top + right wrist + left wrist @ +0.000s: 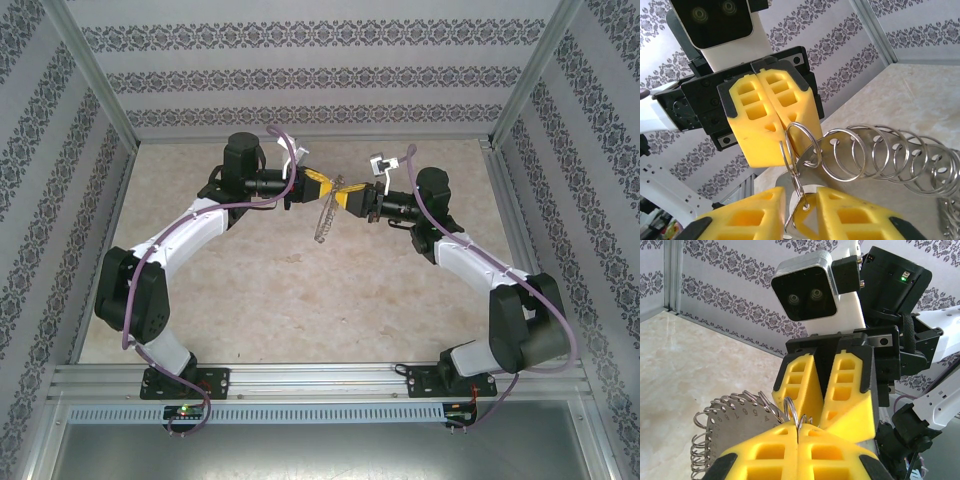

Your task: Put the keys on the keyring

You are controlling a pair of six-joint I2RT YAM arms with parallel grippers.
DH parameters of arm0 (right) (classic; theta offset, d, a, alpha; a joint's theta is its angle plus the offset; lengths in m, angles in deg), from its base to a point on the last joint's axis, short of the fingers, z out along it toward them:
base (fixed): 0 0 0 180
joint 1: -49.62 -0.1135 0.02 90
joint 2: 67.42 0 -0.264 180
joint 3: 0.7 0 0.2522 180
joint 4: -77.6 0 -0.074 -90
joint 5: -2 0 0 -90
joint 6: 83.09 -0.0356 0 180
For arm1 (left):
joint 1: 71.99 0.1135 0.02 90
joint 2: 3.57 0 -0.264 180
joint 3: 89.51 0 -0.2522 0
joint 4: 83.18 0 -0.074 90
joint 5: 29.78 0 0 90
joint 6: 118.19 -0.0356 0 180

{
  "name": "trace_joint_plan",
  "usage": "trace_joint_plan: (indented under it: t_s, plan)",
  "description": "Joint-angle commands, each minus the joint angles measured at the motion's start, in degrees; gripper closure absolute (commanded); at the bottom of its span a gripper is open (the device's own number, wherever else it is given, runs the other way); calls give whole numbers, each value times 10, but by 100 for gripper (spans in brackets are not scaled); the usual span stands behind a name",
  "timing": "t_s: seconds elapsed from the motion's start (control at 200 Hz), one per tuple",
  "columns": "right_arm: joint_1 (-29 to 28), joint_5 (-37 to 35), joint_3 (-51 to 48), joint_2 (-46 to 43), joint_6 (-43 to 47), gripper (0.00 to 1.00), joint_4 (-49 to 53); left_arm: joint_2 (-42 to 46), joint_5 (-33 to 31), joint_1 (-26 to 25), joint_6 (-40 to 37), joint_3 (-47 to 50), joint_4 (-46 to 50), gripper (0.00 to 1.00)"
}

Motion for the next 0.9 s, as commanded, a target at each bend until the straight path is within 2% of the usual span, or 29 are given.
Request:
trace_joint_plan:
  t_s: [0.0,0.125,0.345,0.769,0.829,0.864,0.894]
  plan:
    - [-5,8,16,2,8,85,-29,26,11,-4,5,-2,-34,100]
    - [-5,10,17,2,6,100,-30,28,12,-4,5,-1,-34,100]
    - [-11,20,20,17,-4,100,-20,31,7,-4,19,6,-60,100]
    - [-26,90,63,74,-46,100,-9,40,-1,-5,31,16,-87,100]
    - [-17,82,57,61,-39,94,0,40,-2,-4,30,17,-84,100]
    - [-9,78,54,54,-38,81,6,41,-2,-4,30,18,-83,100]
    - [0,78,49,47,-37,74,9,40,-3,-4,29,18,-83,100]
